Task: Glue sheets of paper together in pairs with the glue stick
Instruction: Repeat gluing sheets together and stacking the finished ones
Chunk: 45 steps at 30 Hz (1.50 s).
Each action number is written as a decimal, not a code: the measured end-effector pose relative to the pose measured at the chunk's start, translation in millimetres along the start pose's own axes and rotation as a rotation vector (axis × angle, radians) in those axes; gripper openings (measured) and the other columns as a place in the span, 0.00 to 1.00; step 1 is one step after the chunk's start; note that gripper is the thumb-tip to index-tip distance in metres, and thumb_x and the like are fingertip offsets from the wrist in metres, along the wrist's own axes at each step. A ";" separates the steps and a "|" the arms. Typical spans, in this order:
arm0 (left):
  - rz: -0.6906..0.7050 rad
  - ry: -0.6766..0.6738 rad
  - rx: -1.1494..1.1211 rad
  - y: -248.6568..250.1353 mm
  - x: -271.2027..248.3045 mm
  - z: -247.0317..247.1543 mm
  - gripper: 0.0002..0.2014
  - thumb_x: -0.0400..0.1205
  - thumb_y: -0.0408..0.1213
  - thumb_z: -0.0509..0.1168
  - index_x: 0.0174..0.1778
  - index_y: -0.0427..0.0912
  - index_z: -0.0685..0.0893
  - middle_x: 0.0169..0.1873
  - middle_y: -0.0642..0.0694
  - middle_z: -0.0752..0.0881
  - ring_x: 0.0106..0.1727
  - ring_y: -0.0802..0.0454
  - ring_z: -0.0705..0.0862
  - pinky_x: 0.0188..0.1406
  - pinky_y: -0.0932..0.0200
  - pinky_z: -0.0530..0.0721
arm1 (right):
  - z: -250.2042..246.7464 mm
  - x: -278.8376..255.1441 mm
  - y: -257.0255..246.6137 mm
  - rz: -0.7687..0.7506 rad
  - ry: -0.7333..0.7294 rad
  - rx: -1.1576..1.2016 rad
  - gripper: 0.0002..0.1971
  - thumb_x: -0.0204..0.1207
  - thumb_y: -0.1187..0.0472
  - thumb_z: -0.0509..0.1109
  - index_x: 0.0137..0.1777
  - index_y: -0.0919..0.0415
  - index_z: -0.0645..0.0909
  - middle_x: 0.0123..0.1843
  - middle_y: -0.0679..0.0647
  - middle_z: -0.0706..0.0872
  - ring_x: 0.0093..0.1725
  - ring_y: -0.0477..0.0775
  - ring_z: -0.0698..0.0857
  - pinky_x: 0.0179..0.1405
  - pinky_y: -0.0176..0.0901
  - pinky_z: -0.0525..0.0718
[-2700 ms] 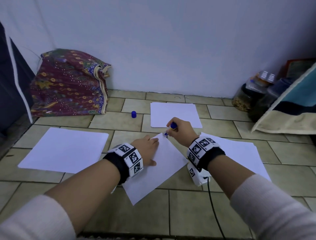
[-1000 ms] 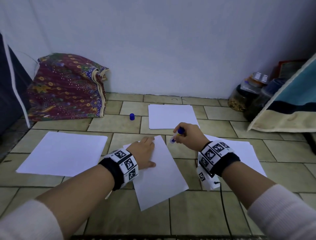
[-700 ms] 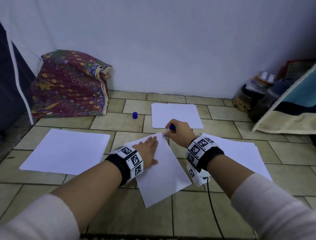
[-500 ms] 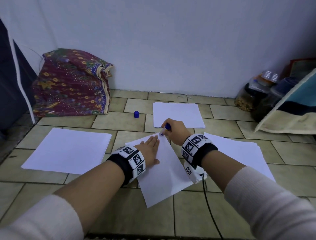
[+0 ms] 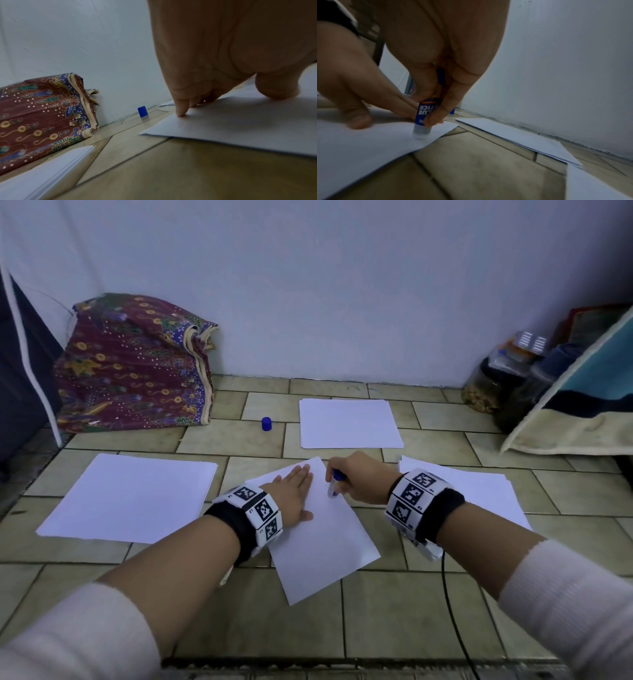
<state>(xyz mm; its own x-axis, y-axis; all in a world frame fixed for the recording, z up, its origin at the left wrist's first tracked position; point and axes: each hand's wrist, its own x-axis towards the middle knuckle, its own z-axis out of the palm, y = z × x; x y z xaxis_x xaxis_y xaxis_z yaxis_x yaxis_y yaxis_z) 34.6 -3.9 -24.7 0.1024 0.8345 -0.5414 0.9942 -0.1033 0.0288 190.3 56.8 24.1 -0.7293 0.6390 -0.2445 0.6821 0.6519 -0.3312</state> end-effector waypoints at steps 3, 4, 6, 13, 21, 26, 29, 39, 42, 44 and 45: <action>-0.006 -0.005 0.017 1.9 -2.2 -2.6 0.40 0.88 0.52 0.52 0.83 0.35 0.36 0.83 0.42 0.33 0.85 0.48 0.37 0.83 0.47 0.48 | 3.2 -20.5 1.9 -0.024 -0.042 -0.027 0.11 0.79 0.66 0.66 0.61 0.62 0.79 0.47 0.55 0.82 0.45 0.52 0.76 0.40 0.37 0.70; -0.010 -0.005 0.019 2.9 -3.2 -3.5 0.40 0.88 0.51 0.52 0.83 0.35 0.36 0.83 0.42 0.33 0.85 0.48 0.37 0.83 0.47 0.48 | 5.2 -27.0 3.7 -0.030 -0.045 -0.028 0.11 0.80 0.66 0.66 0.61 0.62 0.78 0.45 0.53 0.79 0.44 0.50 0.75 0.38 0.35 0.69; -0.011 -0.009 0.022 4.1 -3.9 -4.6 0.40 0.88 0.51 0.53 0.83 0.35 0.36 0.83 0.42 0.33 0.85 0.48 0.37 0.83 0.47 0.48 | 8.4 -39.9 7.3 -0.037 -0.045 -0.023 0.11 0.80 0.66 0.65 0.62 0.61 0.78 0.42 0.49 0.75 0.42 0.50 0.73 0.31 0.30 0.67; 0.004 -0.007 0.041 1.7 -6.5 -8.5 0.40 0.88 0.52 0.53 0.83 0.35 0.37 0.83 0.42 0.35 0.85 0.49 0.39 0.83 0.49 0.51 | 18.0 -75.4 16.3 -0.118 -0.056 -0.008 0.11 0.81 0.66 0.65 0.62 0.63 0.79 0.38 0.47 0.76 0.39 0.48 0.72 0.30 0.23 0.69; 0.025 0.072 0.146 -10.5 -12.5 -18.2 0.35 0.85 0.29 0.56 0.85 0.45 0.46 0.85 0.52 0.44 0.83 0.52 0.55 0.74 0.53 0.70 | 22.2 -95.1 25.5 -0.147 -0.122 -0.034 0.10 0.78 0.64 0.69 0.59 0.60 0.81 0.50 0.50 0.88 0.49 0.52 0.84 0.46 0.35 0.78; 0.001 0.139 0.080 -29.3 -16.2 -13.0 0.31 0.84 0.46 0.62 0.82 0.47 0.59 0.78 0.46 0.63 0.77 0.47 0.65 0.71 0.50 0.71 | 3.2 -90.8 46.9 -0.036 0.166 0.302 0.07 0.71 0.63 0.76 0.46 0.54 0.83 0.47 0.49 0.90 0.47 0.46 0.87 0.47 0.35 0.84; -0.049 0.216 0.061 -32.9 -20.5 -1.2 0.32 0.82 0.57 0.61 0.76 0.43 0.64 0.69 0.44 0.68 0.70 0.46 0.68 0.64 0.52 0.72 | -4.2 -73.9 59.5 0.132 0.498 0.792 0.11 0.70 0.75 0.75 0.43 0.60 0.80 0.51 0.57 0.87 0.48 0.48 0.88 0.45 0.35 0.86; -0.041 0.129 -0.119 -48.4 -29.6 18.0 0.36 0.84 0.58 0.51 0.84 0.45 0.50 0.79 0.43 0.54 0.81 0.46 0.51 0.80 0.52 0.54 | -10.6 -5.1 47.0 0.330 0.524 1.535 0.08 0.84 0.62 0.60 0.52 0.64 0.80 0.46 0.53 0.86 0.34 0.47 0.82 0.29 0.34 0.79; -0.057 0.093 -0.083 -53.1 -26.9 19.1 0.49 0.69 0.71 0.41 0.84 0.48 0.47 0.81 0.43 0.50 0.83 0.46 0.45 0.81 0.46 0.52 | -24.7 15.2 31.8 0.242 0.590 1.366 0.10 0.81 0.64 0.66 0.61 0.60 0.77 0.46 0.49 0.86 0.38 0.44 0.85 0.34 0.33 0.77; -0.096 0.055 -0.140 -54.5 -24.2 23.2 0.58 0.56 0.75 0.35 0.84 0.53 0.43 0.84 0.46 0.41 0.84 0.47 0.36 0.80 0.39 0.44 | -33.4 29.4 19.7 0.228 0.598 1.210 0.11 0.79 0.64 0.69 0.60 0.57 0.78 0.45 0.47 0.87 0.38 0.38 0.85 0.36 0.31 0.76; -0.105 0.045 -0.173 -54.6 -23.5 26.2 0.62 0.51 0.78 0.33 0.84 0.54 0.40 0.84 0.49 0.37 0.84 0.48 0.34 0.79 0.37 0.41 | -34.9 37.4 13.3 0.216 0.587 1.152 0.10 0.77 0.65 0.71 0.57 0.57 0.79 0.44 0.47 0.86 0.38 0.37 0.85 0.35 0.30 0.76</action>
<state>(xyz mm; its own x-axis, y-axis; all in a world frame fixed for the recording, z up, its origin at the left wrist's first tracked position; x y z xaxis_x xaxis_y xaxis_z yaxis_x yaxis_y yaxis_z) -22.9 -32.1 -35.5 -0.0045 0.8595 -0.5111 0.9897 0.0768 0.1204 173.9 103.6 42.4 -0.2809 0.9581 -0.0562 0.1329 -0.0192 -0.9909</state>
